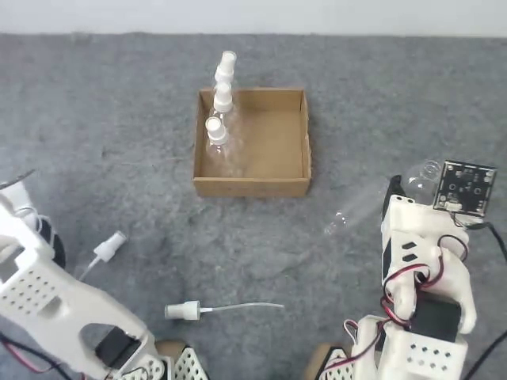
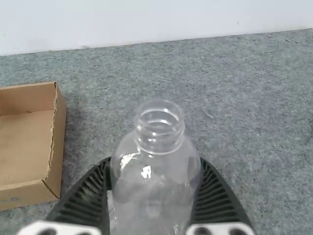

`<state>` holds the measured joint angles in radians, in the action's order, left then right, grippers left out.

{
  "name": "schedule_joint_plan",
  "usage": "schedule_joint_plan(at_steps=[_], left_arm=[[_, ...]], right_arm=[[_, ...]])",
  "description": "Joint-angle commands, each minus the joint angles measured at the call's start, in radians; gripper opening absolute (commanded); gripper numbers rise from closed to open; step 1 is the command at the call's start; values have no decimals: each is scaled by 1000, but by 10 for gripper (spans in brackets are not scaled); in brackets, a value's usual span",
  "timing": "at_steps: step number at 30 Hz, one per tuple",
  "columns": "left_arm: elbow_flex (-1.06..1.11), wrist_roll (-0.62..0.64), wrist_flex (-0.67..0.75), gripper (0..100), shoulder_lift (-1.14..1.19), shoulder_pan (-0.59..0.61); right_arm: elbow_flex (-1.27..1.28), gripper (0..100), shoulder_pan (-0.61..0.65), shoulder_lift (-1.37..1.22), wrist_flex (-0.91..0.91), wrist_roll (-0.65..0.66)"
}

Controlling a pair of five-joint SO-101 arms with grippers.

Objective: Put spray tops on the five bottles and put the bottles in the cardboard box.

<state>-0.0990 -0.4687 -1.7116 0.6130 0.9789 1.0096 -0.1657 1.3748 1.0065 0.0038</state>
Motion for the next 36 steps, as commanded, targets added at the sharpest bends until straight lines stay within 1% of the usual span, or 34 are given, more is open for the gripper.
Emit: schedule_joint_plan(at_steps=[1,7,11,13,14,18,20,26,30,36], left_arm=[[-71,-195,-41,12,-14,-2],[-174,-296,-43,12,-14,-26],[-206,-446,-44,15,-25,-63],[-191,-494,-44,18,-58,-86],[-179,-499,-44,33,-81,-94],[-110,-502,-44,148,-209,-133],[-73,-503,-44,171,-270,-158],[15,-522,-44,181,-374,-273],[62,-526,-41,180,-384,-354],[145,-540,-21,177,-382,-443]], right_arm=[[-14,31,8,12,-27,17],[-14,31,8,12,-27,17],[-14,31,8,12,-27,18],[-14,31,8,12,-27,18],[-14,31,8,10,-27,18],[-14,32,8,7,-28,18],[-14,32,8,7,-28,18],[-14,32,19,7,-28,18],[-14,32,22,7,-28,18],[-14,32,22,7,-28,18]])
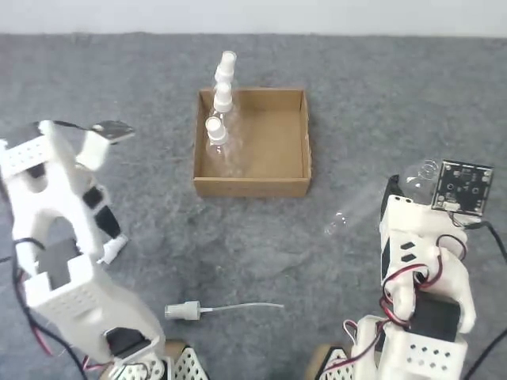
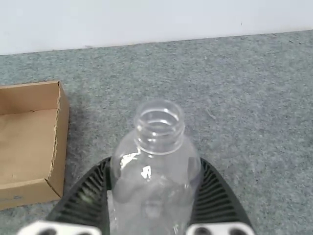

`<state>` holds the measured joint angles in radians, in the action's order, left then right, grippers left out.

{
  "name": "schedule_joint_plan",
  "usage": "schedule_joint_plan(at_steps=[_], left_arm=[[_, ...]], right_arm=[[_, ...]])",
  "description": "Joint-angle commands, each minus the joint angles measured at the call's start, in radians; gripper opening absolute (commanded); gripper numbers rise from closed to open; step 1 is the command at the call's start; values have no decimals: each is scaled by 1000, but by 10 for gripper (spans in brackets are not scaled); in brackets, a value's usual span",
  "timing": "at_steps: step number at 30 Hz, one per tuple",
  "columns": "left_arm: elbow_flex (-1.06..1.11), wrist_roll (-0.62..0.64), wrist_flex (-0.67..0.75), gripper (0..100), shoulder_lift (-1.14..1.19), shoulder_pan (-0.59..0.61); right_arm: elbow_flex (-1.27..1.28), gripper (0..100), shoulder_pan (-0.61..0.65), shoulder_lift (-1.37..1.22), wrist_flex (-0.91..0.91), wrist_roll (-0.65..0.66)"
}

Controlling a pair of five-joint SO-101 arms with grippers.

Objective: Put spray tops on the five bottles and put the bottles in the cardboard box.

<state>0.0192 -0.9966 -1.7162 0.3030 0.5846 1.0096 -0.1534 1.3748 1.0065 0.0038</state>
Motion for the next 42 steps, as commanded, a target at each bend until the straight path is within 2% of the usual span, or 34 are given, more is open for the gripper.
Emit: schedule_joint_plan(at_steps=[1,12,21,24,33,39,42], left_arm=[[45,-12,2,177,-72,-55],[209,-12,173,177,-72,-52],[285,-12,315,177,-72,8],[315,-12,318,166,-72,8],[377,-12,311,9,-80,2],[300,-9,117,13,-158,0],[271,-8,98,13,-230,2]], right_arm=[[-14,32,10,7,-28,18],[-8,32,10,7,-38,20],[44,31,10,15,-105,61],[44,31,12,15,-105,61],[44,31,12,15,-105,61],[44,30,12,15,-105,60],[43,30,12,15,-101,60]])
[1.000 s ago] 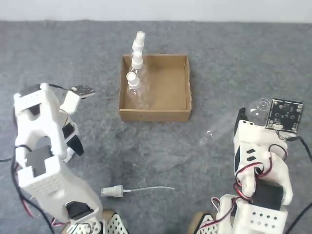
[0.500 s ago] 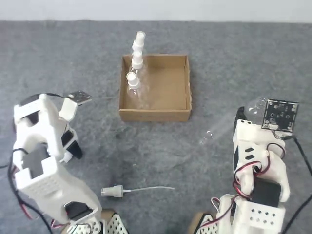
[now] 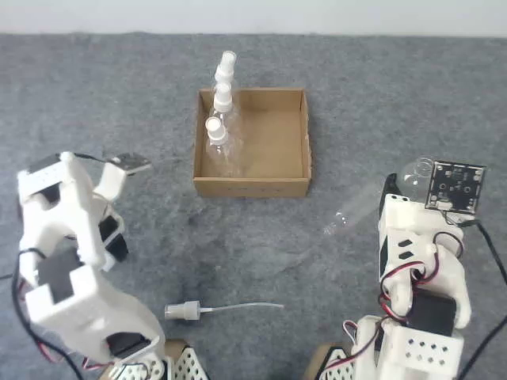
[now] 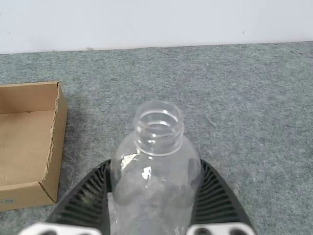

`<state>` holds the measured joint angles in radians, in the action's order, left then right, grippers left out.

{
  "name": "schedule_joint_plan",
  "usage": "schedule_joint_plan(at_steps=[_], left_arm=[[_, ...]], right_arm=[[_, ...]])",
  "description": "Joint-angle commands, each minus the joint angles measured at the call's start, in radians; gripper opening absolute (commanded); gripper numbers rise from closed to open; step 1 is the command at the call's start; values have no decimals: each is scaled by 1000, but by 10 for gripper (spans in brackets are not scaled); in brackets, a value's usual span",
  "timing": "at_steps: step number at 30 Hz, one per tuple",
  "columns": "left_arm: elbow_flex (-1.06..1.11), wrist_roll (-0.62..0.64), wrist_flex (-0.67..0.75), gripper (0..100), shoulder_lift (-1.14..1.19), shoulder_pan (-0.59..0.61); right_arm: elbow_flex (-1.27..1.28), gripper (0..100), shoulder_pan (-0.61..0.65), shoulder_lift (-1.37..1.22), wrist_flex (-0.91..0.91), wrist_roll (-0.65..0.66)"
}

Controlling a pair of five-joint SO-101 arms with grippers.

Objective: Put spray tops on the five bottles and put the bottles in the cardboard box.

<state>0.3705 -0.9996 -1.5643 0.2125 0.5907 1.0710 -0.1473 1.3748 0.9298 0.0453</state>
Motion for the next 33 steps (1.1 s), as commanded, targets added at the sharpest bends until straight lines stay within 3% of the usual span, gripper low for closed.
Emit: schedule_joint_plan(at_steps=[1,13,20,27,33], left_arm=[[-81,-5,-54,13,-167,-5],[-67,9,-169,13,-428,0],[-35,247,-187,12,-499,-6],[-33,284,-167,12,-583,-8],[-28,448,-83,12,-664,-32]], right_arm=[[-20,30,5,15,-21,18],[-23,34,199,76,64,18],[-14,33,308,303,176,25],[63,32,363,440,154,26],[84,31,387,440,133,20]])
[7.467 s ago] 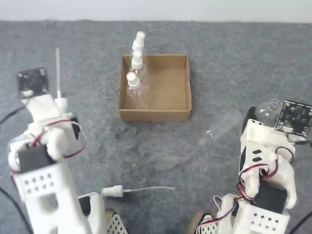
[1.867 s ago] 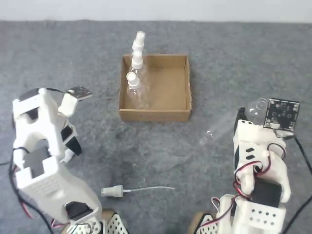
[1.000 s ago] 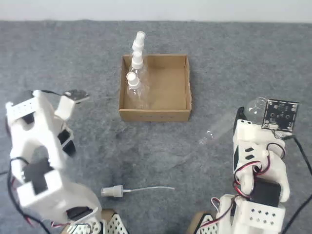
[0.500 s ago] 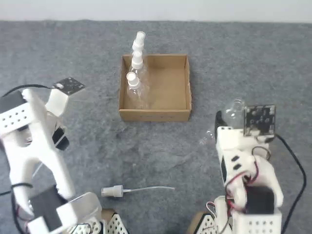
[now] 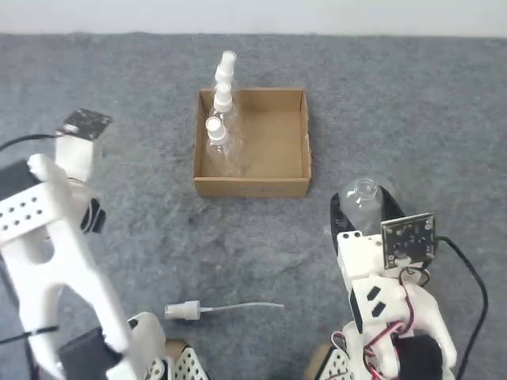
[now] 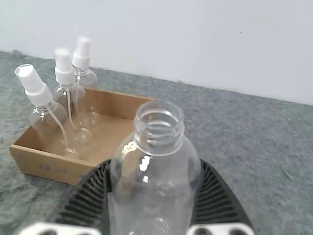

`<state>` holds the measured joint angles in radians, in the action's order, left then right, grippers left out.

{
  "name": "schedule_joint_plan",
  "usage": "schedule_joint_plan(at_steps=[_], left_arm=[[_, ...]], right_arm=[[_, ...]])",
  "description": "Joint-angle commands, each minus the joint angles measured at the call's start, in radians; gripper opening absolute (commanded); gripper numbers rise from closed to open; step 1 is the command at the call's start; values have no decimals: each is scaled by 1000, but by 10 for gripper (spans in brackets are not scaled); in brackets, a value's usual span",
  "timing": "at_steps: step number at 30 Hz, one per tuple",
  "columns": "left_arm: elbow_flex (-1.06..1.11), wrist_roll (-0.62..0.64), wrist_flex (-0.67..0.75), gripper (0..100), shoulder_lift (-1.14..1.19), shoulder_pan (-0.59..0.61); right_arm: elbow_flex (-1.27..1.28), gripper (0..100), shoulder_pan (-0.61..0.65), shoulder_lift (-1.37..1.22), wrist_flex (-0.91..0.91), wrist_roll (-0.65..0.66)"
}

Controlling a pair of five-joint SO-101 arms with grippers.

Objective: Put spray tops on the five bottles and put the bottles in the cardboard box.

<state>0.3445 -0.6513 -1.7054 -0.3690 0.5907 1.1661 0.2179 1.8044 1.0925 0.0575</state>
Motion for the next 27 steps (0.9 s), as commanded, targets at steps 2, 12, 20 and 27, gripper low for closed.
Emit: schedule_joint_plan(at_steps=[2,12,20,27], left_arm=[[-2,149,64,12,-101,-57],[-2,371,110,12,-279,-150],[-2,565,193,12,-376,-167],[22,654,215,12,-413,-216]], right_arm=[[-11,31,36,10,-28,8],[-11,31,30,10,-27,8],[-11,31,30,10,-27,8],[-11,31,30,10,-25,9]])
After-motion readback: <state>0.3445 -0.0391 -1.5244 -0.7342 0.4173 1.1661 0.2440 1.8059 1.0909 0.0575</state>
